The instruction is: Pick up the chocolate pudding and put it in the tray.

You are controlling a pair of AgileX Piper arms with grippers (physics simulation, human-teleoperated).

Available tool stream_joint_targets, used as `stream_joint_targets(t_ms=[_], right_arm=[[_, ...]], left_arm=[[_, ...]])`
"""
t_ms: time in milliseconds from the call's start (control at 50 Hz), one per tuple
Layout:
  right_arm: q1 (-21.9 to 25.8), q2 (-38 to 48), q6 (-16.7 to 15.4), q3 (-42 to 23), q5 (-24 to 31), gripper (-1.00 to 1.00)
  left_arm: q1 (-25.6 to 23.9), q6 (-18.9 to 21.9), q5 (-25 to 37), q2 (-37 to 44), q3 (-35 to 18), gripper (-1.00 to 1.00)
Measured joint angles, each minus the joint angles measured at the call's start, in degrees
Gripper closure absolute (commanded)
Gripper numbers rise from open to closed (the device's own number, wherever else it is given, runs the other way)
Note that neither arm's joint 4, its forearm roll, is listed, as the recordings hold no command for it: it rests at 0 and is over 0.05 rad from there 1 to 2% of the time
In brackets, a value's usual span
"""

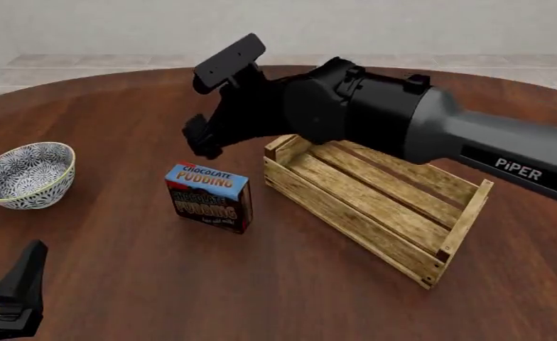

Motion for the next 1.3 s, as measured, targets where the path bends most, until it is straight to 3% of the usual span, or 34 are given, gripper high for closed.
stream_joint_targets(t_ms=[760,1300], right_arm=[[2.6,3.6,-12.3,-1.4,6.9,-1.0],[1.1,7.3,-16.5,-6.7,12.2,-1.0]], left_arm=[[0.0,0.0,0.0,0.0,0.0,-1.0],[0.0,0.0,0.0,0.0,0.0,-1.0]])
